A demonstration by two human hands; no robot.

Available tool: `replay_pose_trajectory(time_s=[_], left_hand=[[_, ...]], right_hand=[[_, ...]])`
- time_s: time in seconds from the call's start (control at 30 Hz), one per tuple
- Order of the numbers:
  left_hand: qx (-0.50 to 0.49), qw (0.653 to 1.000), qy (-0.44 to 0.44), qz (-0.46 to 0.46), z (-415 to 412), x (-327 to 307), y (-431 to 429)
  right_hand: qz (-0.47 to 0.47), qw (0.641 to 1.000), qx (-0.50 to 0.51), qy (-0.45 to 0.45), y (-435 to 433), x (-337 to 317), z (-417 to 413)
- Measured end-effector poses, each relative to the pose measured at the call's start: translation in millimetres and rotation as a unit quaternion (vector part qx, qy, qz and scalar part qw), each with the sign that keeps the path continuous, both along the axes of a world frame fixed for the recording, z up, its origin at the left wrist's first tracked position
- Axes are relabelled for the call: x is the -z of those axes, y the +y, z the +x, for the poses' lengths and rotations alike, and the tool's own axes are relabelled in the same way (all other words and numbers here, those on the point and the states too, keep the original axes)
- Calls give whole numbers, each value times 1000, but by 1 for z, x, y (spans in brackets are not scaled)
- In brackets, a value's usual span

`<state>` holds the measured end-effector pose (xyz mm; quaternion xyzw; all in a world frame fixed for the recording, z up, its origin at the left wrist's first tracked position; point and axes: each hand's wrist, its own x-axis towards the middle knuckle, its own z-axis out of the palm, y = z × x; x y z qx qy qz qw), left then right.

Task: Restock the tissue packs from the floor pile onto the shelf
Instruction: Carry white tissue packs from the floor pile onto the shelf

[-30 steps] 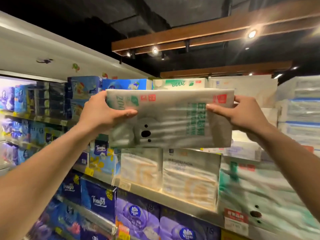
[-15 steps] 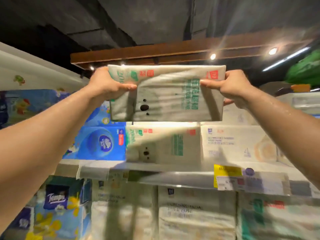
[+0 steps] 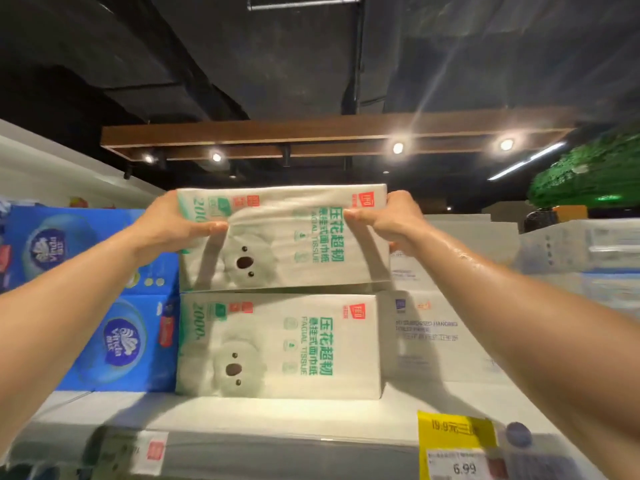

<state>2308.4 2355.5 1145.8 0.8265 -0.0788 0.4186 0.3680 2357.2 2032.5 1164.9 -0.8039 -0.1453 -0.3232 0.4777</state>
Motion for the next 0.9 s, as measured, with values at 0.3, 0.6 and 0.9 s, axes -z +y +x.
replay_pose_trajectory(time_s=[0.3, 0.6, 0.9], left_hand=[[-231, 957, -75, 156, 39, 5, 15], [-238, 953, -77, 170, 13, 35, 1], [13, 970, -19, 243, -86, 127, -31]], right_hand=[[-45, 998, 38, 5, 7, 19, 45], [-111, 992, 59, 20, 5, 42, 8], [-143, 974, 174, 7, -8, 129, -156]])
